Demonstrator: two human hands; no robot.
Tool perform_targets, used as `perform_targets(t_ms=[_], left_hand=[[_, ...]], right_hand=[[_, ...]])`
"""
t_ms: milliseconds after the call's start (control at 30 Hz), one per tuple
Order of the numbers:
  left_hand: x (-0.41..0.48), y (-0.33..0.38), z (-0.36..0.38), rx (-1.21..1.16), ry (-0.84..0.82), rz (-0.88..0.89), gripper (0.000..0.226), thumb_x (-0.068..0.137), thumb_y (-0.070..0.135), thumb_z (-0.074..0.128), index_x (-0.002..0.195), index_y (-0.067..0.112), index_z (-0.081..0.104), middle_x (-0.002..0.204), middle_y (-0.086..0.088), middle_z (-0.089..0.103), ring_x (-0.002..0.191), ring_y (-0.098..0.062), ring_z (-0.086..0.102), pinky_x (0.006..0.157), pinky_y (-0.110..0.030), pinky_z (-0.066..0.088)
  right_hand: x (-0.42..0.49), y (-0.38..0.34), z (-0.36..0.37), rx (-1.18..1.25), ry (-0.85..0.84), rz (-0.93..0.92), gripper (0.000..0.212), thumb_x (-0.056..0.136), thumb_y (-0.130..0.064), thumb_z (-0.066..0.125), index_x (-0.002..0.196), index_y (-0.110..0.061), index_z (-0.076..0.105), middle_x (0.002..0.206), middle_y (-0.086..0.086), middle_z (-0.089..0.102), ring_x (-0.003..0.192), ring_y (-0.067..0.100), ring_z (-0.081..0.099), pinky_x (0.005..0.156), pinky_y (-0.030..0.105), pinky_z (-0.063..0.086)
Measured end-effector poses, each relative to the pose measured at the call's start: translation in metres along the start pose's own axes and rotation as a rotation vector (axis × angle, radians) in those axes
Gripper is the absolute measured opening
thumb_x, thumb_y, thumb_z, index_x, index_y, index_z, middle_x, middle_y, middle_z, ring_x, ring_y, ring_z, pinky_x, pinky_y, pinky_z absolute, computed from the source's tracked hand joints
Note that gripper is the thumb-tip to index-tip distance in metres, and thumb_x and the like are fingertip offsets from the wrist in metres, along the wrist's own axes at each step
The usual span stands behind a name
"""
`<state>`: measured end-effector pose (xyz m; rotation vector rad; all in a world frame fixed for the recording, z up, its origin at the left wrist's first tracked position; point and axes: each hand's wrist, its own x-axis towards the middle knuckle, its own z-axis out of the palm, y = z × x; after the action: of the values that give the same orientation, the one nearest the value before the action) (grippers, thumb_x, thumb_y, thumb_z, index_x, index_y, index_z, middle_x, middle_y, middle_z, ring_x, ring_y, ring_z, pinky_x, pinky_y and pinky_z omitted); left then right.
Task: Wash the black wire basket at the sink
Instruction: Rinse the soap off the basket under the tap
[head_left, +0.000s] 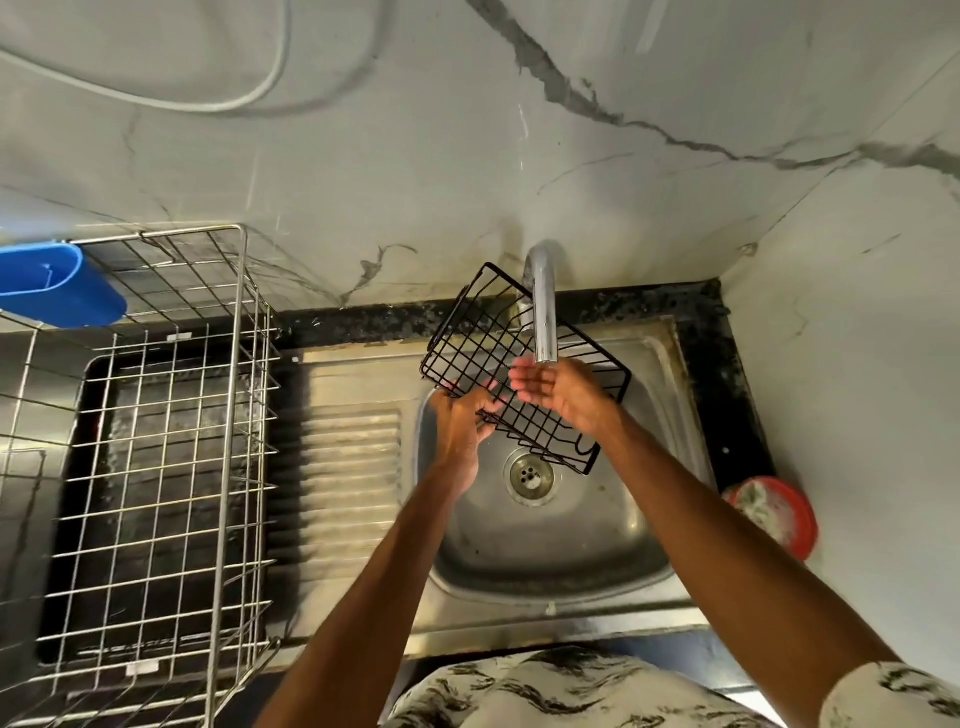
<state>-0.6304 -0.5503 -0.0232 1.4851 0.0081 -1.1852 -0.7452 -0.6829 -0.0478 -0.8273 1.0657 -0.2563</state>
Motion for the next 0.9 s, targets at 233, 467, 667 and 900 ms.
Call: perform_targets(t_ms=[233,467,667,900], left_hand=[[0.001,0.004,-0.001,-0.002,0.041,0.017,0.092,0.049,0.025,0.072,0.131,-0.004,0.043,0.135,-0.016,0.054,0.119,-0.031,0.061,0.107,-0.059,0.046],[0.008,-0.013,-0.02,-0.025,0.074,0.029,0.064,0.053,0.035,0.076,0.106,0.003,0.061,0.14,-0.017,0.054,0.124,-0.035,0.062,0.107,-0.064,0.046],[0.013,-0.016,-0.022,-0.063,0.097,0.029,0.1,0.057,0.04,0.079,0.138,-0.007,0.045,0.133,-0.015,0.063,0.118,-0.033,0.067,0.108,-0.062,0.046],[0.024,-0.026,-0.023,-0.076,0.107,0.01,0.105,0.053,0.037,0.08,0.142,-0.004,0.043,0.14,-0.015,0.059,0.122,-0.036,0.064,0.106,-0.061,0.048]], right_hand=[[-0.009,0.012,0.002,-0.464,0.031,0.2,0.052,0.107,-0.041,0.042,0.101,-0.001,0.074,0.092,0.016,0.078,0.076,0.022,0.076,0.062,0.027,0.057],[0.018,-0.002,0.005,-0.784,0.477,-0.122,0.025,0.097,-0.026,0.064,0.095,-0.004,0.075,0.075,0.004,0.072,0.065,0.016,0.069,0.061,0.033,0.06],[-0.016,0.019,0.031,-1.062,0.39,-0.17,0.031,0.101,-0.022,0.053,0.073,-0.013,0.06,0.063,-0.003,0.054,0.057,0.01,0.053,0.047,0.022,0.033],[-0.017,0.034,0.022,-0.983,0.162,-0.111,0.027,0.087,-0.017,0.066,0.062,-0.006,0.064,0.053,0.007,0.059,0.044,0.011,0.044,0.045,0.026,0.041]])
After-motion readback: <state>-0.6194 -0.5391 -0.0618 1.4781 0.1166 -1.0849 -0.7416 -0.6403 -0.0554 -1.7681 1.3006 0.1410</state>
